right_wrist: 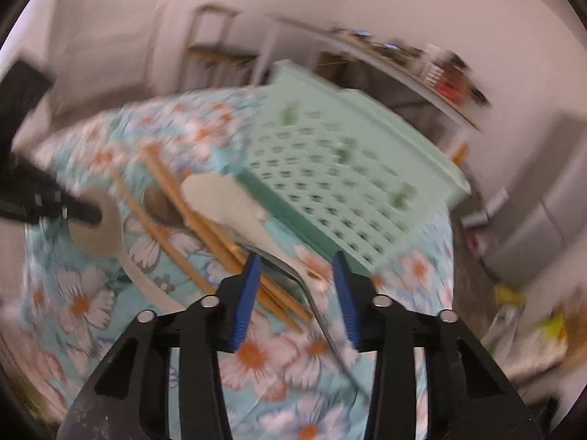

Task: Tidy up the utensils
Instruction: 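Lift the white spoon with the left gripper while the right gripper grasps the dark metal spoon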

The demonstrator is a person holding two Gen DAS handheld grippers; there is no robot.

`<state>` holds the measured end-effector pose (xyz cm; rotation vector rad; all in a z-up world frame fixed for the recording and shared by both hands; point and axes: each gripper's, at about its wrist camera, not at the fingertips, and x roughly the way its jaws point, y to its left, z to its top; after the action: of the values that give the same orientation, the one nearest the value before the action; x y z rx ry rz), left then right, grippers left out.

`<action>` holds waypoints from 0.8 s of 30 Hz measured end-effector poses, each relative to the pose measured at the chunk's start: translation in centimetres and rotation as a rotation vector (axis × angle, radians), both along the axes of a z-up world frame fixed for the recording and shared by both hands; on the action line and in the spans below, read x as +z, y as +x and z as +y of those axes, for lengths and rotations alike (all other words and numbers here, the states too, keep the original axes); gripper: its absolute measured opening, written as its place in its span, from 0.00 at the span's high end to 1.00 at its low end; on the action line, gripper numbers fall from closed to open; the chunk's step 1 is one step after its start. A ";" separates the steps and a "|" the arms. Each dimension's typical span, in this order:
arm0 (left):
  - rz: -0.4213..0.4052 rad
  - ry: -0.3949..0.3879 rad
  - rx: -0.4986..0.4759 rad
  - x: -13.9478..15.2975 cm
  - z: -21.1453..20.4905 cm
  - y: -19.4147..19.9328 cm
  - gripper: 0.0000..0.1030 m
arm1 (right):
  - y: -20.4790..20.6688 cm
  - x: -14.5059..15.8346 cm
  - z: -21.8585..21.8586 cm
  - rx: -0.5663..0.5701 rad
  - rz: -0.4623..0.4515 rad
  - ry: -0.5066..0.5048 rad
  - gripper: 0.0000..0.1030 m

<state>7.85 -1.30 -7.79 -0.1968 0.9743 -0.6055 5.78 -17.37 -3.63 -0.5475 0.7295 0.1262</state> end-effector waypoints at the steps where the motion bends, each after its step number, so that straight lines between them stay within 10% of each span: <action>1: -0.007 -0.003 -0.001 0.0 0.0 0.0 0.93 | 0.5 -0.6 0.6 0.038 0.018 -0.058 0.78; 14: -0.037 -0.036 -0.016 -0.4 0.3 0.2 0.93 | 2.7 -3.6 1.7 0.222 0.147 -0.343 0.89; 24: -0.093 -0.009 0.004 0.4 -0.1 -0.6 0.95 | 1.1 -3.2 2.6 0.216 0.069 -0.399 0.96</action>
<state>7.29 -1.39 -7.43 -0.1772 0.8814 -0.6099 6.90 -14.82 -6.87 -1.0071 0.7658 0.2029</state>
